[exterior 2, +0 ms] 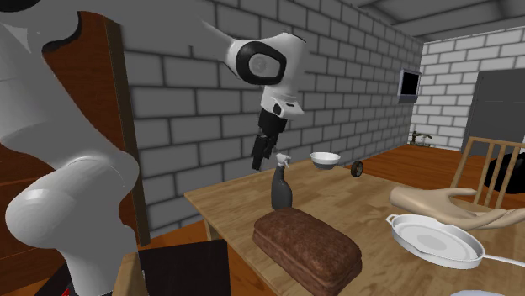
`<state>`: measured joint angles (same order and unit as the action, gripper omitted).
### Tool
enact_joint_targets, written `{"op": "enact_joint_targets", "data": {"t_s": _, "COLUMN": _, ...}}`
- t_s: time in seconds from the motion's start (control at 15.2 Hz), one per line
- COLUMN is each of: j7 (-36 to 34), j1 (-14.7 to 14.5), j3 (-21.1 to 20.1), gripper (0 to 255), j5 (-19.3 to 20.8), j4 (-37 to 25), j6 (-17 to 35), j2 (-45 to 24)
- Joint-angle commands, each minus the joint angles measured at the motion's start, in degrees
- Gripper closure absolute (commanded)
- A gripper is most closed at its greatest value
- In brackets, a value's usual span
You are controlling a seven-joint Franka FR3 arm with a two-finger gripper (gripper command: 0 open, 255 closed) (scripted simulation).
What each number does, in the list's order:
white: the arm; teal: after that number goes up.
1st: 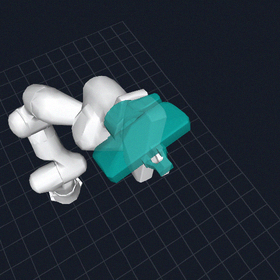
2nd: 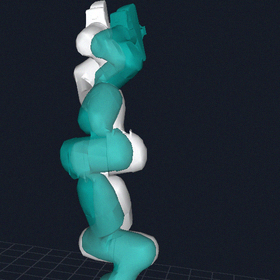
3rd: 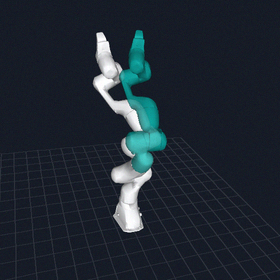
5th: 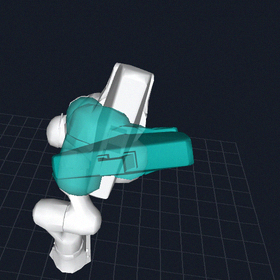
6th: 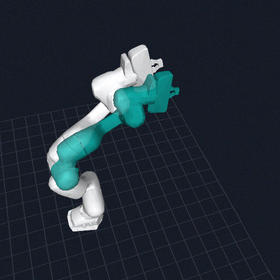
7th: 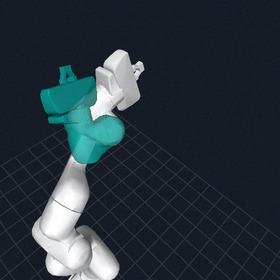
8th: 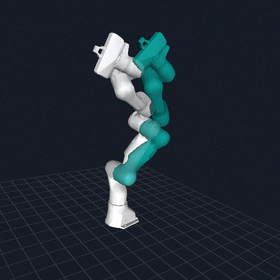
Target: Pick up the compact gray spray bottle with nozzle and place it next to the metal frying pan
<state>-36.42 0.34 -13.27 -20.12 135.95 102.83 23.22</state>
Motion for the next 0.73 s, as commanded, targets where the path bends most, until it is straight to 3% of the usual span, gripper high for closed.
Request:
{"op": "enact_joint_targets", "data": {"t_s": 0.0, "j7": -4.1, "j1": 0.0, "j3": -1.3, "gripper": 0, "j5": -2.2, "j4": -1.1, "j6": 2.6, "j2": -4.0}}
{"op": "enact_joint_targets", "data": {"t_s": 0.66, "j7": -21.0, "j1": -0.7, "j3": -4.8, "gripper": 0, "j5": -9.6, "j4": -11.4, "j6": 14.3, "j2": -26.0}}
